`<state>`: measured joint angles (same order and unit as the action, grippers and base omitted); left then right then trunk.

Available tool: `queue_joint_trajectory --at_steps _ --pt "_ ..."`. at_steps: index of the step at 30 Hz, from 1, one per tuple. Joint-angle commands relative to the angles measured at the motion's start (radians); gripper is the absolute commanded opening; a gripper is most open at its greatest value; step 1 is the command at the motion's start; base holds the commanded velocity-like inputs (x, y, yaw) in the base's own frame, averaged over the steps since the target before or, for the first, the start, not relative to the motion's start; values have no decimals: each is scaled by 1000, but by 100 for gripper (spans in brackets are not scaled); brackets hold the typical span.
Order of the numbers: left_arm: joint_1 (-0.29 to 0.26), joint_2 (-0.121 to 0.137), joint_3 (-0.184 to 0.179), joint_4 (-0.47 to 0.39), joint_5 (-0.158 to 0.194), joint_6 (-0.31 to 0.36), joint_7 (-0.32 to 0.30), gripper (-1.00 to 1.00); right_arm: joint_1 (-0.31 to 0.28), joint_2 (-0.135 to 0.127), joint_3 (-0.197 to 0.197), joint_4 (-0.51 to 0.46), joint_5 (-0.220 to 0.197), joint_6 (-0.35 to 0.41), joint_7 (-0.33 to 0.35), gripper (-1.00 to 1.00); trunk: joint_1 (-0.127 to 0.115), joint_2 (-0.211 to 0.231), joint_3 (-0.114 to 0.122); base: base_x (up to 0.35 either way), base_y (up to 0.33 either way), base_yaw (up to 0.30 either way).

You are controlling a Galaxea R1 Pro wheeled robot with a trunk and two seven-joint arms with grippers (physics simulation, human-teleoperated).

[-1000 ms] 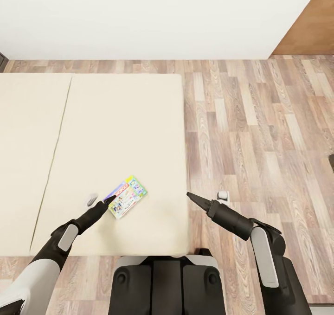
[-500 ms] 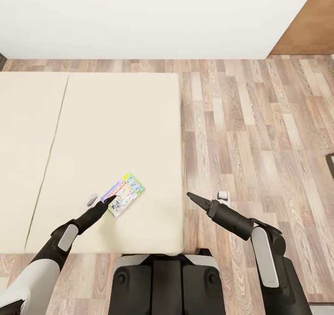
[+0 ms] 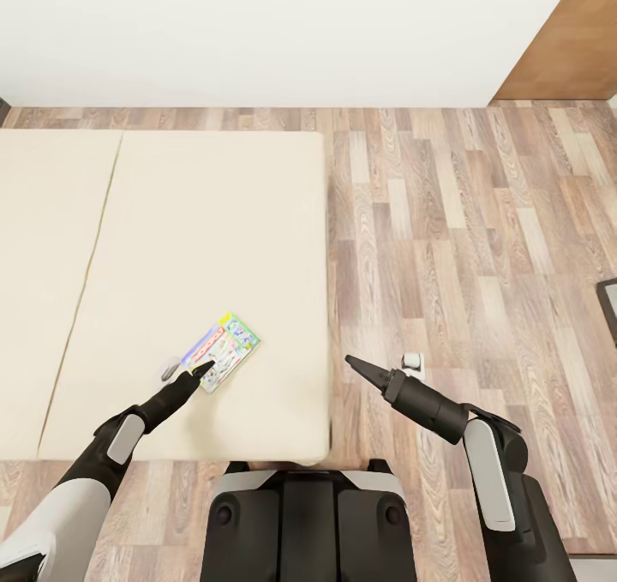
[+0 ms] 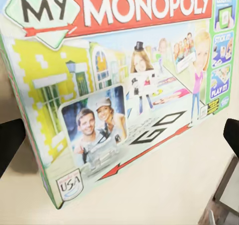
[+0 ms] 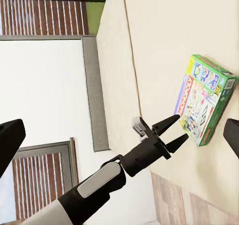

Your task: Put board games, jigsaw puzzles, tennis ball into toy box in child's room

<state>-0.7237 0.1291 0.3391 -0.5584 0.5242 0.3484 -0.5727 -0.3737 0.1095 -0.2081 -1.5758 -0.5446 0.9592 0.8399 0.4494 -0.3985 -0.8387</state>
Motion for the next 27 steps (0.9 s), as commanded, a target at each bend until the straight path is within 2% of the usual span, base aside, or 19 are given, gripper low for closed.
queue_joint_trajectory --at_steps 1,14,27 --pt "0 0 3 0 7 9 -3 100 -1 1 -2 0 3 4 5 100 1 -1 -1 -2 -156 0" --pt "0 0 3 0 7 9 -3 100 -1 1 -2 0 3 4 5 100 1 -1 -1 0 -145 0" --pt "0 0 3 0 7 10 -3 100 -1 1 -2 0 3 4 5 100 1 -1 -1 25 -40 0"
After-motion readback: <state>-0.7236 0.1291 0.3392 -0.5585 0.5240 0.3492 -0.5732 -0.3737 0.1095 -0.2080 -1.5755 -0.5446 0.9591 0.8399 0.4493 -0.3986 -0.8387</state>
